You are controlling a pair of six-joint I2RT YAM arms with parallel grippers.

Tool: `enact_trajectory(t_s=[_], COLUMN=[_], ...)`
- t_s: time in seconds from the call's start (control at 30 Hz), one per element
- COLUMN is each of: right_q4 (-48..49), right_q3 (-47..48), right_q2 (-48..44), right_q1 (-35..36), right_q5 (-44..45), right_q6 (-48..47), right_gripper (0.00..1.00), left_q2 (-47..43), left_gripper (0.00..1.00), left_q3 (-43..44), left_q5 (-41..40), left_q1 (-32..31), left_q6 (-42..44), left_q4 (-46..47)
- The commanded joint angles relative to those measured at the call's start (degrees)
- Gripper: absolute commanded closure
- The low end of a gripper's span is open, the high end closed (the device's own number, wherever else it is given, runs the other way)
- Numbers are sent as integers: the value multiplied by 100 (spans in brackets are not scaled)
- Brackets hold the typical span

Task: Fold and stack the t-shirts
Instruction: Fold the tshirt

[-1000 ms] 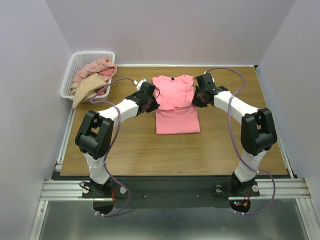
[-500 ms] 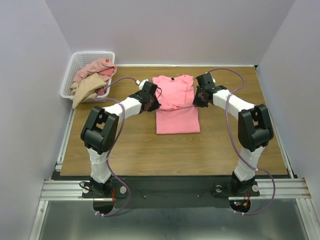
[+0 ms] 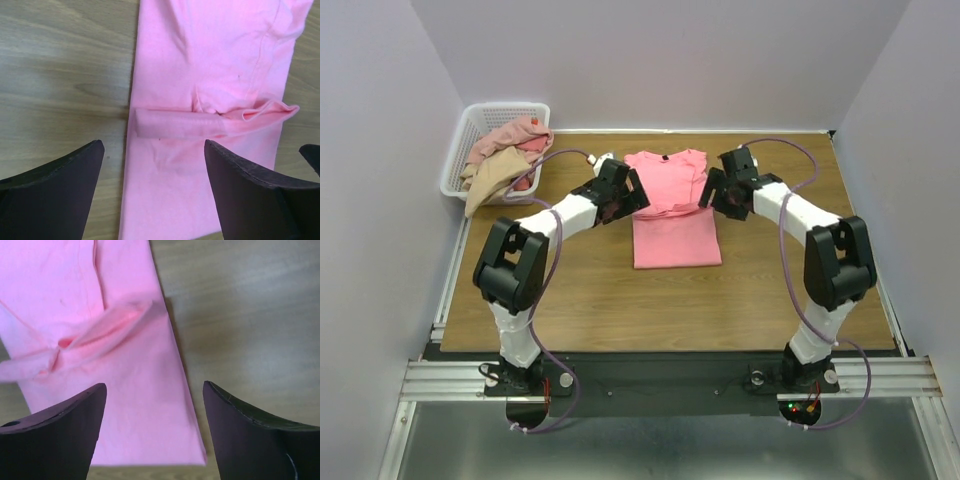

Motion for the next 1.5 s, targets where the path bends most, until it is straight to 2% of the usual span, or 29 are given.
enact_trajectory(t_s=[0.0,0.07,0.17,0.23,0.3,0.33,0.47,0.67,0.8,1.03,1.23,1.37,1.47], right_q4=[137,146,146,146,172,215,575,813,831,805,796,770,700], right_q3=[-551,-1068,-1649,-1818,-2055,-2160,-2521,-2662,-2662,-2741,-2768,-2794,-2820], right_q2=[-939,-1343,-1834,-2038,-2319,-2399,-2637,-2496,-2443,-2513,-2777,-2927,-2988], right_q1=[-29,-29,-11,-20,-20,-20,-20,-20,-20,-20,-20,-20,-20], right_q5=[-336,-652,-899,-979,-1198,-1486,-2373,-2921,-2904,-2808,-2702,-2527,-2037], right_q6=[-62,-124,-220,-273,-300,-335,-501,-616,-695,-757,-783,-783,-617], right_gripper=[11,7,7,0,0,0,0,0,0,0,0,0,0], left_q2=[-1064,-1388,-1635,-1776,-1742,-1681,-1102,-179,304,1228,2178,1977,1372], left_gripper=[3,3,3,3,3,3,3,3,3,3,3,3,3], left_q3=[-619,-1066,-1594,-1754,-1737,-1571,-1114,-447,231,1637,3331,3493,3083], left_q5=[76,128,102,163,366,627,717,928,973,463,103,67,24], left_q1=[-40,-180,-400,-436,-454,-471,-603,-612,-612,-480,-199,-190,-225], left_q6=[37,-16,-148,-183,-148,-78,10,37,185,423,643,766,775], left_q4=[119,189,347,514,804,848,848,840,656,67,-934,-997,-918])
